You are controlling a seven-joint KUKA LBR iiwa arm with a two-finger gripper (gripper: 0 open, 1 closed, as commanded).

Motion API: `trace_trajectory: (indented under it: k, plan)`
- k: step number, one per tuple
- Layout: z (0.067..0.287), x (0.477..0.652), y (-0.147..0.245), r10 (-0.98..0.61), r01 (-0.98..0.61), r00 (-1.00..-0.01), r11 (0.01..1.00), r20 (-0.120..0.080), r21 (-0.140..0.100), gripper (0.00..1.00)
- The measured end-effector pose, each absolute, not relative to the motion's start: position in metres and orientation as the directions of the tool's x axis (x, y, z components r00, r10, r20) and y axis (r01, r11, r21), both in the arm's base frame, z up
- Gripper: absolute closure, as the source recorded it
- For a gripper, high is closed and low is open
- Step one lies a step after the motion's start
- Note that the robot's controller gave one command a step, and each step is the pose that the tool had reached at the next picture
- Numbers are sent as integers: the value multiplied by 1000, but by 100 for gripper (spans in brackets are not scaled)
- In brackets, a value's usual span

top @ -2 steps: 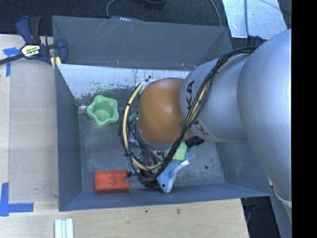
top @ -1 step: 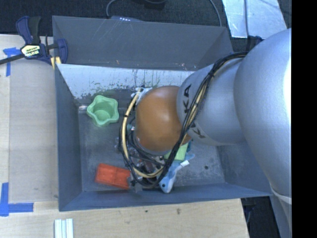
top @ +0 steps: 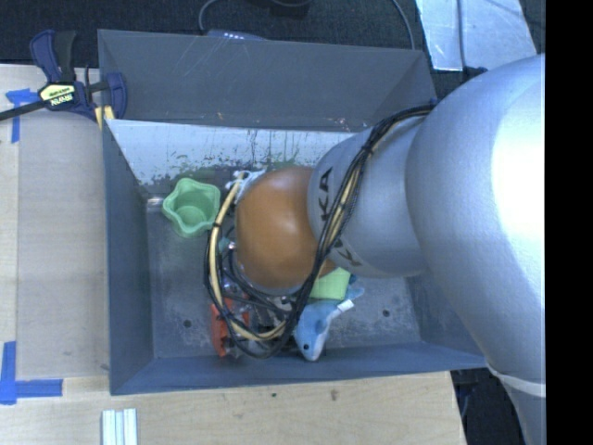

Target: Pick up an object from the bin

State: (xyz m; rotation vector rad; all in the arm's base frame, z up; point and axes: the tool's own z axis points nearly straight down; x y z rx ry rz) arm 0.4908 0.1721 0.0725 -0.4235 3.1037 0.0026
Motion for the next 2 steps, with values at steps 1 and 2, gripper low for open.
trace_trajectory:
  k: [1,2]
  plan:
    - [73,491,172,-268,-268,-963,963,-9,0,100]
    - [250,487,171,-289,-289,-957,957,-20,1,100]
